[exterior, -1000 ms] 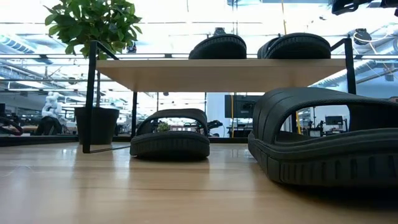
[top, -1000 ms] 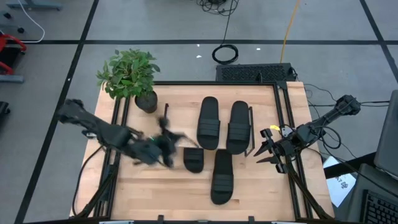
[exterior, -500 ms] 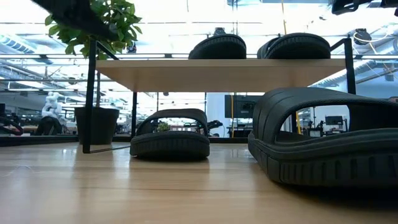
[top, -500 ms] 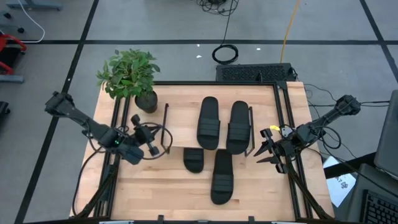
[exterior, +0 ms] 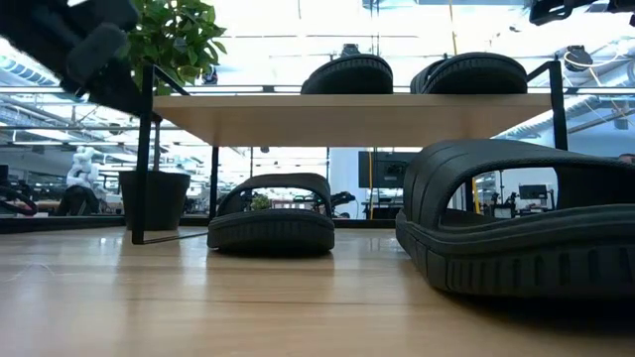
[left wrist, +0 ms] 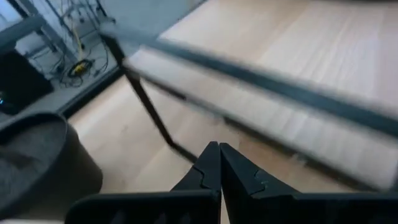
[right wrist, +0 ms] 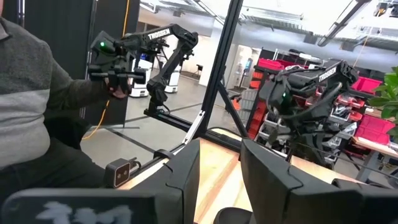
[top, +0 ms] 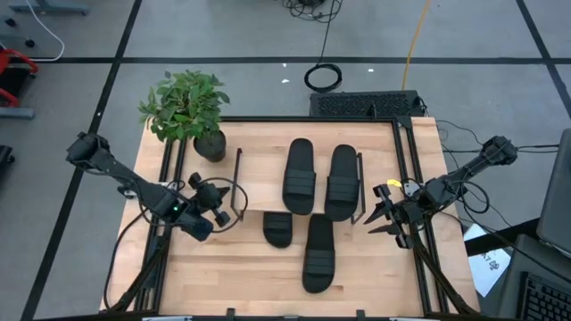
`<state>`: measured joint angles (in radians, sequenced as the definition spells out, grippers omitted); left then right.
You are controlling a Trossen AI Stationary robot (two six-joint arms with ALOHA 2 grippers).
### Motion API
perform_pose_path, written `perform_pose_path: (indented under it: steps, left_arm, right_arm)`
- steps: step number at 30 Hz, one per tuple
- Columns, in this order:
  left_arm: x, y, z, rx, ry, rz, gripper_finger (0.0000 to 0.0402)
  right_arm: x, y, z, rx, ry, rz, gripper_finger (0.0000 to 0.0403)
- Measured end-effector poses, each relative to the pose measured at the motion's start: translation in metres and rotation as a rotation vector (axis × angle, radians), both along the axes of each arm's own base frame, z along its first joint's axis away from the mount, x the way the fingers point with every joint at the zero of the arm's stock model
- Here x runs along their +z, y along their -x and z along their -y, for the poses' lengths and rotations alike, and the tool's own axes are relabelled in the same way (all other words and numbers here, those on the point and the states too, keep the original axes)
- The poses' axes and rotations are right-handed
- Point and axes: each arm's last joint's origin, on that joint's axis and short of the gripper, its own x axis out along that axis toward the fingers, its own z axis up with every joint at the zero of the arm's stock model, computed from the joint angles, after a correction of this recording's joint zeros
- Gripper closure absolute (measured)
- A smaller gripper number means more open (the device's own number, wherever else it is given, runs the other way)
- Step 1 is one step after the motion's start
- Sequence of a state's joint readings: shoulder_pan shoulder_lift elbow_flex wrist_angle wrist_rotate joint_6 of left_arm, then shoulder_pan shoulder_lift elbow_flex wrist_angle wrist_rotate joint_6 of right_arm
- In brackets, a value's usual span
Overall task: Pick and place slides into the shelf
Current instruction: Adjust the shelf on the table
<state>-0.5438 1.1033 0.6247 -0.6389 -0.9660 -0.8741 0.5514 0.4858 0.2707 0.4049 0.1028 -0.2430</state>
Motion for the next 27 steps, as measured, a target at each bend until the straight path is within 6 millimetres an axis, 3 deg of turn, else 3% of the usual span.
perform_pose_path:
  steps: [8, 16, 27]
  left_arm:
    - [-0.025, 0.000, -0.001, 0.031, 0.042, 0.004, 0.0401]
    - [-0.029, -0.008, -0.004, 0.022, 0.037, -0.011, 0.0401]
    - [-0.024, -0.020, 0.008, -0.196, 0.104, -0.028, 0.0401]
  right_arm:
    - [0.000, 0.000, 0.000, 0.002, -0.016, -0.008, 0.0298]
    - [0.000, 0.000, 0.000, 0.002, -0.017, -0.006, 0.0298]
    - [0.000, 0.000, 0.000, 0.002, -0.017, -0.006, 0.0298]
